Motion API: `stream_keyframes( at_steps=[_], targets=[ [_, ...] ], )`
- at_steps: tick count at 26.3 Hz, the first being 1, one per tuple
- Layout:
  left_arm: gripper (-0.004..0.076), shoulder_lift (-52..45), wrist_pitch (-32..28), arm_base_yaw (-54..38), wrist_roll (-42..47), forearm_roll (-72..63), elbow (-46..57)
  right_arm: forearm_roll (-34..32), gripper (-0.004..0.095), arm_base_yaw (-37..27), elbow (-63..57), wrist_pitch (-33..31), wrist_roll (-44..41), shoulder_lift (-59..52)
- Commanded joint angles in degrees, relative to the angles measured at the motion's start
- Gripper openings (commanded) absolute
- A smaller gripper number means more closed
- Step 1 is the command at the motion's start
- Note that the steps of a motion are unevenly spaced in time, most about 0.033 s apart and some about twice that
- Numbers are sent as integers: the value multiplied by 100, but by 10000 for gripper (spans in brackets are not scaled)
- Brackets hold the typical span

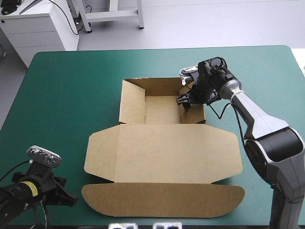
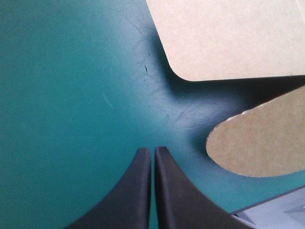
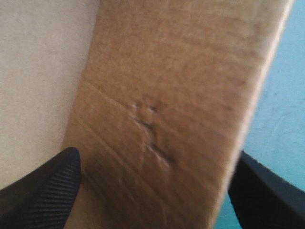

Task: Fold the box

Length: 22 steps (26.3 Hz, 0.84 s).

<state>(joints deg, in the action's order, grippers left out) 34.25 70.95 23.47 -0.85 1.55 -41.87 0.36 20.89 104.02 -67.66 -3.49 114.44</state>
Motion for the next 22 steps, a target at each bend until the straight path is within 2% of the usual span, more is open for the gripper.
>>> stream_keyframes(
  at_steps=[1,4,8,13,18,20,22],
  targets=[
    [5,-67,-96,12,85,48,-124,61,702,-19,170,18,20,-128],
    [5,-65,-119,12,51,48,-124,101,540,-19,170,-7,20,-52],
    [5,-73,-255,12,51,48,-124,76,252,-19,170,34,20,-63],
    [5,-73,-339,12,51,48,-124,20,-17,-19,170,23,20,-63],
    [5,-73,-339,12,51,48,-124,-260,-18,-27,267,34,102,-63],
    [5,-73,-284,12,51,48,-124,-974,-18,-172,576,9,102,-63],
    [5,-73,-284,12,51,48,-124,-1222,-20,-513,882,-47,131,-63]
  ],
)
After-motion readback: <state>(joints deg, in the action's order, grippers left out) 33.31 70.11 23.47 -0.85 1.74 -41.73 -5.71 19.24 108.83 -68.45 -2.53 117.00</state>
